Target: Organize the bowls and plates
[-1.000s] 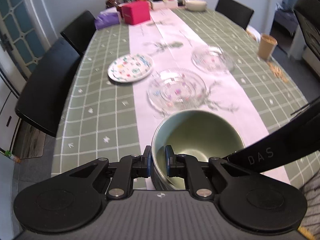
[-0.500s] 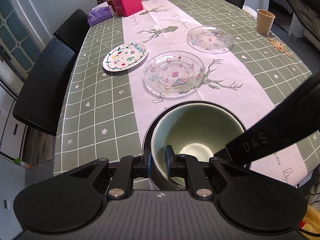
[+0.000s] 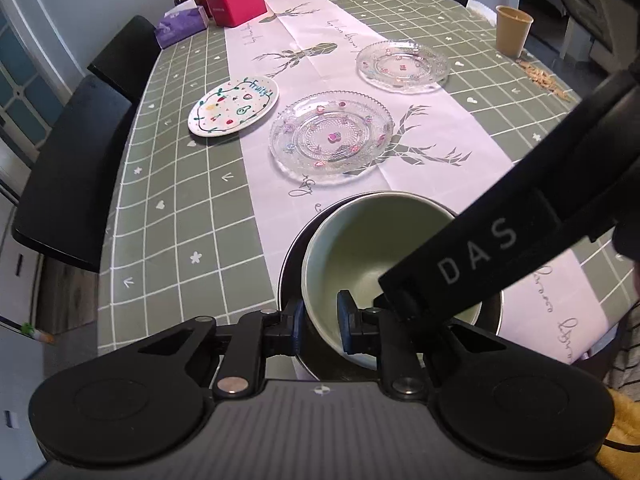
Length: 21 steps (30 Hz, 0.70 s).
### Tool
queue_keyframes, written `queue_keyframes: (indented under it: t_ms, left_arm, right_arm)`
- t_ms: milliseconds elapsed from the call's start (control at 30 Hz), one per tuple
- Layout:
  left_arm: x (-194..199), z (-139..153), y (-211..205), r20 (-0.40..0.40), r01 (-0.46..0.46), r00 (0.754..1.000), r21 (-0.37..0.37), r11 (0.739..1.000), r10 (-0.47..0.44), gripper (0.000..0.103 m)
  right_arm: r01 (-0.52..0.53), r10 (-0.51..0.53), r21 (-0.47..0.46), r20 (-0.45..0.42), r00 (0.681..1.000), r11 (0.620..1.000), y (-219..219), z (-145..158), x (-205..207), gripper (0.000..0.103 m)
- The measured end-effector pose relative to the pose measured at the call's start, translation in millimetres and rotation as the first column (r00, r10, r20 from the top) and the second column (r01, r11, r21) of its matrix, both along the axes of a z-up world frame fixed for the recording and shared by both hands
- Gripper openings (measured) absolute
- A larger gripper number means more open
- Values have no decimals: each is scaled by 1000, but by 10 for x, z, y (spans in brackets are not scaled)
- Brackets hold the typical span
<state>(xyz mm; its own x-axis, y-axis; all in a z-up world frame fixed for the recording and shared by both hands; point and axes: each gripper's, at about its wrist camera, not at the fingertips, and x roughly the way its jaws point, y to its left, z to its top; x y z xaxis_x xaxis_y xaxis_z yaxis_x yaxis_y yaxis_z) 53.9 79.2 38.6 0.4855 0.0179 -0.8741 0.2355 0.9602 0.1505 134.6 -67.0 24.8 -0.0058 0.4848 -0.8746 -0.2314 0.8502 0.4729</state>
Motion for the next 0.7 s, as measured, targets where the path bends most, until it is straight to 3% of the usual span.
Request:
queue_keyframes:
  t_ms: [233,333,467,600,700]
  left_arm:
    - [15,80,217,-41,3,999,-129,992,-8,25]
    - [-29,155,302,-24,35,999,-174,984,-40,28]
    - [-90,305,498,72,-2,997,-240,971,20,62]
    - [-81,325,649,64,-25,997,-314,949,47,66]
    - [-75,275,655,51,-50,996,-288,956,68,66]
  right_arm:
    - [17,-15,27,-60,998,999,31,-14,46,71]
    - [12,-9,34,-79,997,999,30,-18,52,73]
    - [7,-2,51,-80,997,999,13,13,49,77]
    - [8,-3,67,-77,997,998,-25,87,46,80]
    - [-4,8,74,-57,998,997,-67,150,20,80]
